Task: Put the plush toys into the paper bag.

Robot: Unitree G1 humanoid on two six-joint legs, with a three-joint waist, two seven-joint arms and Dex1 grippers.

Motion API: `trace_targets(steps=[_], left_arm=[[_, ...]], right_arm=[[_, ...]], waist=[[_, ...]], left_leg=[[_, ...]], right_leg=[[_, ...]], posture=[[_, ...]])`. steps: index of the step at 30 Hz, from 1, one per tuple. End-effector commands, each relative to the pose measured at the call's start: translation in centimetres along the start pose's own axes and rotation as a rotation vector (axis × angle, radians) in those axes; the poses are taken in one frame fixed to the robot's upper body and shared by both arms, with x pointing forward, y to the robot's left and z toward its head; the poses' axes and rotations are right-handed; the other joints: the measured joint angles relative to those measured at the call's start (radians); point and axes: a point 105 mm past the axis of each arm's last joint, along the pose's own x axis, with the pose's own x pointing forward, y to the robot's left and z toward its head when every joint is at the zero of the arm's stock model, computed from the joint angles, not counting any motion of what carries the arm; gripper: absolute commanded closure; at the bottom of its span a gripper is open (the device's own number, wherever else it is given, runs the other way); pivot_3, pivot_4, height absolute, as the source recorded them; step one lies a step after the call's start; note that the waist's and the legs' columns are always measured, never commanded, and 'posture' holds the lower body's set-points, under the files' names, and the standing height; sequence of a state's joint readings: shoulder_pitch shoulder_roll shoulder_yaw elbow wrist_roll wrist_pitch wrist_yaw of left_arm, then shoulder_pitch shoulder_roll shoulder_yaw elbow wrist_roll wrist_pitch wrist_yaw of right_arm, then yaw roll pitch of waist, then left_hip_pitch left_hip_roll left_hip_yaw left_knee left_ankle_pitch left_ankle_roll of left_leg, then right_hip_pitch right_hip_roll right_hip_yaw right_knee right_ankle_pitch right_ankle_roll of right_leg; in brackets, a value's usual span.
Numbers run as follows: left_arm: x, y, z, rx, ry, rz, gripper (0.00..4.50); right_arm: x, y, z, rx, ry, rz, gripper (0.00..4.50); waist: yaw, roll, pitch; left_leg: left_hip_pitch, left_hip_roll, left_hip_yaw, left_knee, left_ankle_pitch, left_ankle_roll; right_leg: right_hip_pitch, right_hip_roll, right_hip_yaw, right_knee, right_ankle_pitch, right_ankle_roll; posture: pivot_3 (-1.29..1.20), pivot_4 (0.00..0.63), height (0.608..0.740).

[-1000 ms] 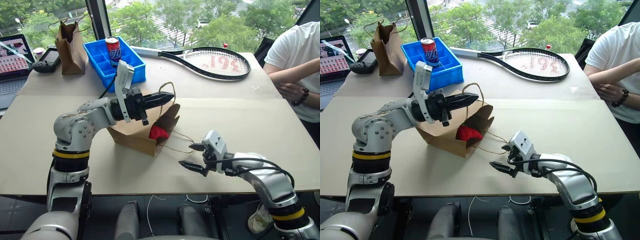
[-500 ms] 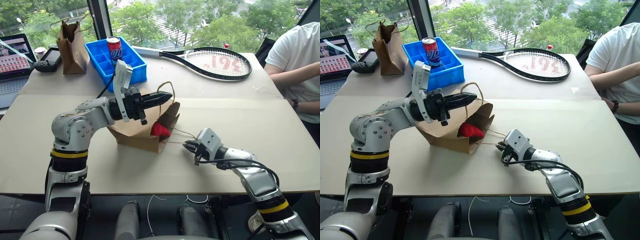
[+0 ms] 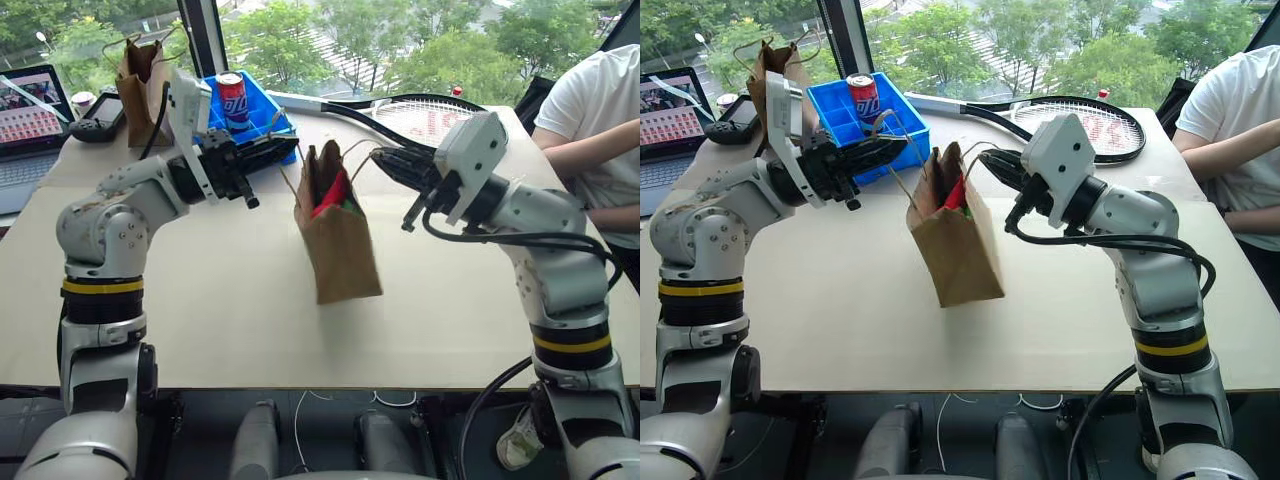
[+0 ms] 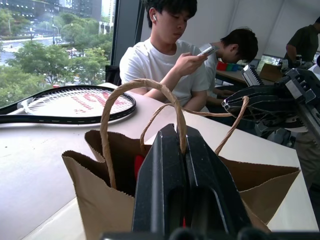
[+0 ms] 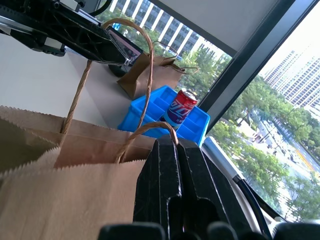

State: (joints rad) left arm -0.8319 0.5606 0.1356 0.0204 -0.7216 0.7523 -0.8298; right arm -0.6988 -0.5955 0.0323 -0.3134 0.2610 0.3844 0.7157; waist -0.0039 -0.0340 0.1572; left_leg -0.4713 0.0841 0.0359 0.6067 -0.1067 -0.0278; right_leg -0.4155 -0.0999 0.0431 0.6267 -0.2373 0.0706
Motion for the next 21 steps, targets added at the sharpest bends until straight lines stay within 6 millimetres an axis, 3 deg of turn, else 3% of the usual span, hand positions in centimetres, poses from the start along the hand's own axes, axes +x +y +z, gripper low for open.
trace_targets(steps=[1, 11, 19, 21], left_arm=[[0.0, -0.2, 1.8, 0.062, -0.048, -0.004, 4.5], [0.3, -0.7, 0.8, 0.04, -0.036, -0.021, 4.5], [0.6, -0.9, 1.8, 0.061, -0.044, -0.037, 4.5], [0.4, -1.0, 1.0, 0.057, -0.001, -0.042, 4.5]], right_arm=[[-0.4, -0.4, 2.0, -0.034, -0.034, 0.019, 4.48], [-1.5, 1.8, 1.0, 0.053, 0.071, 0.144, 4.48], [-2.3, 1.7, 1.3, 0.133, 0.092, 0.153, 4.48], [-2.4, 2.2, 1.3, 0.172, 0.097, 0.179, 3.84]], waist=[[0.001, 0.0, 0.0], [0.005, 0.0, 0.0], [0.007, 0.0, 0.0], [0.008, 0.0, 0.0]], left_leg=[[-0.003, 0.0, 0.0, 0.0, 0.001, 0.001], [-0.005, 0.0, 0.0, 0.0, 0.005, 0.006], [-0.005, 0.0, 0.0, 0.0, 0.005, 0.006], [-0.005, 0.0, 0.0, 0.0, 0.005, 0.006]], right_leg=[[-0.004, 0.0, 0.0, 0.001, 0.001, 0.002], [-0.006, 0.0, 0.0, 0.002, 0.003, 0.004], [-0.006, 0.0, 0.0, 0.002, 0.003, 0.004], [-0.006, 0.0, 0.0, 0.002, 0.003, 0.004]], posture=[[0.0, 0.15, 0.74], [0.0, 0.15, 0.74], [0.0, 0.15, 0.74], [0.0, 0.15, 0.74]])
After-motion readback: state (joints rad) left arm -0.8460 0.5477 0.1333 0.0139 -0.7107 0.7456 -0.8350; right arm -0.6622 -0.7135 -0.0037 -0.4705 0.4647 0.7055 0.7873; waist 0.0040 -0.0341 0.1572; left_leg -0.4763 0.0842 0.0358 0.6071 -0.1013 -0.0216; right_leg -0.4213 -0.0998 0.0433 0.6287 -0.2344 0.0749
